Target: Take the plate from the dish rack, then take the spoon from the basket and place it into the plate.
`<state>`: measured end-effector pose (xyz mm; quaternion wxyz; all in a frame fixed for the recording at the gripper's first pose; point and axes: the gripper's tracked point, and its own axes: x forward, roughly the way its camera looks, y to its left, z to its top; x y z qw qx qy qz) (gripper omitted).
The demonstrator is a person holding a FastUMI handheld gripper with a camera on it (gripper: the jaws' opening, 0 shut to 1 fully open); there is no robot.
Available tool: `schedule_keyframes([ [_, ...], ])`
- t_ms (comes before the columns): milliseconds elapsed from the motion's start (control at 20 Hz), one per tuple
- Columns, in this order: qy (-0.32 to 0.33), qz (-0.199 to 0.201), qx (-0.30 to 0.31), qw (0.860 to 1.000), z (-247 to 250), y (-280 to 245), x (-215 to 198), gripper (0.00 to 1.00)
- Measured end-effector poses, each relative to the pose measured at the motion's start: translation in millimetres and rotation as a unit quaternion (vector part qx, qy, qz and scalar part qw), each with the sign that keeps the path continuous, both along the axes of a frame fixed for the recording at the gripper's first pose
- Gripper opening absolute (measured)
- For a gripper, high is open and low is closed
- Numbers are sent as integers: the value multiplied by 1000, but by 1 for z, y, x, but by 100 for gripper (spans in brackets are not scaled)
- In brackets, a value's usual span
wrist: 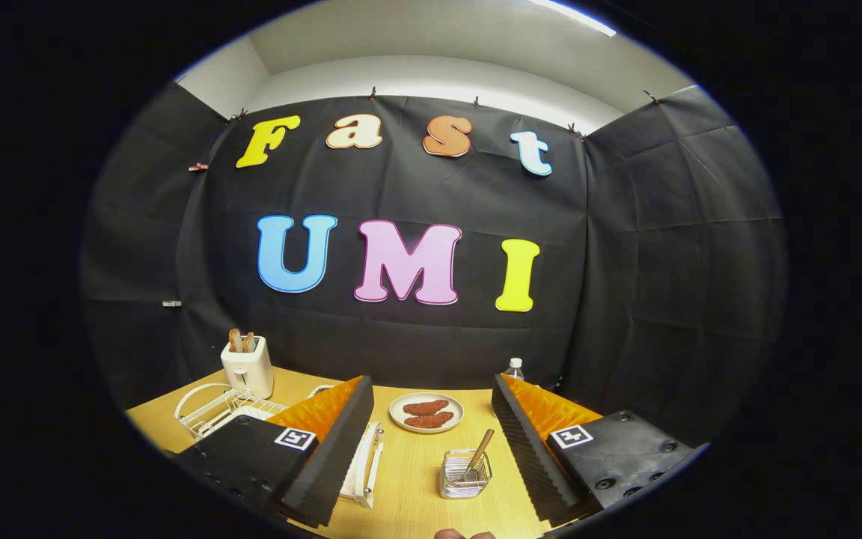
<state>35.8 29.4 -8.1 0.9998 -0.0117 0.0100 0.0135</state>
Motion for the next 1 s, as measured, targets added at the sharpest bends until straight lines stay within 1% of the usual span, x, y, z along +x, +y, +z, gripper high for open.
schedule_keyframes([
  [150,33,4,-2,999,-15,14,13,97],
  [400,92,26,11,995,-32,57,46,97],
  [600,150,38,-34,987,-57,92,78,98],
  [850,207,57,-71,974,-101,138,105,97],
  [1000,247,41,-89,964,-132,143,117,95],
])
